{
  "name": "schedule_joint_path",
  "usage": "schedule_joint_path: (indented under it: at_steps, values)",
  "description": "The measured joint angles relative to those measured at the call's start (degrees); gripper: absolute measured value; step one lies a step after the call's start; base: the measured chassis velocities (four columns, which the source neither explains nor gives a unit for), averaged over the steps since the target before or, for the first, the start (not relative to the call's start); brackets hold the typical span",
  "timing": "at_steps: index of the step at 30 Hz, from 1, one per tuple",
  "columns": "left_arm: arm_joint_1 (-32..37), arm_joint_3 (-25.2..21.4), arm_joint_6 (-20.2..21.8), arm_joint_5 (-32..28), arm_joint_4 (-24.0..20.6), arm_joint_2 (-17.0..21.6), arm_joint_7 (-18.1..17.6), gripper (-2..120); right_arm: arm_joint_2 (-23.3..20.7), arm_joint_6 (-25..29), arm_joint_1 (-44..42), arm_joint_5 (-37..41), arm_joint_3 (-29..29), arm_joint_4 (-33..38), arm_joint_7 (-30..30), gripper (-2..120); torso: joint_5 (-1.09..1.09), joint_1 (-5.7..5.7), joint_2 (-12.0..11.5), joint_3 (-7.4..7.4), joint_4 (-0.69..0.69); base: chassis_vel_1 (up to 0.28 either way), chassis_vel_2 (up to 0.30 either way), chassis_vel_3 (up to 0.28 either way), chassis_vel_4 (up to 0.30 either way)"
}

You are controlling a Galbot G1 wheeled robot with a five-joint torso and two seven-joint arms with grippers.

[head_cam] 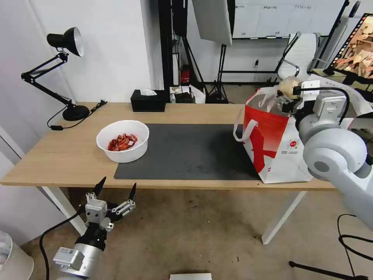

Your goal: Pick up the trash from the table and place it into the takeout bag.

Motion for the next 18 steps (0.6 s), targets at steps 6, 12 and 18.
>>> schedule_joint_path:
  at_steps: [6, 12, 18]
  values:
    - [0.1, 0.0, 0.0, 0.0, -0.4, 0.0, 0.0, 100, -0.3, 1.3, -1.6, 0.0, 1.2, 0.7, -1.0, 100, 0.00, 0.00, 0.0, 0.00, 0.00, 0.000, 0.000, 0.000, 0.000]
    - [0.0, -0.1, 0.0, 0.0, -1.0, -0.2, -0.1, 100, -0.9, 13.4, -7.7, 1.4, 4.5, 3.5, -12.1, 100, 0.00, 0.00, 0.0, 0.00, 0.00, 0.000, 0.000, 0.000, 0.000]
    - [2.0, -2.3, -1.7, 0.3, -2.4, -2.8, -0.1, 100, 1.3, 26.0, -15.9, -3.0, 4.6, 6.2, -26.7, 100, 0.00, 0.00, 0.0, 0.00, 0.03, 0.000, 0.000, 0.000, 0.000]
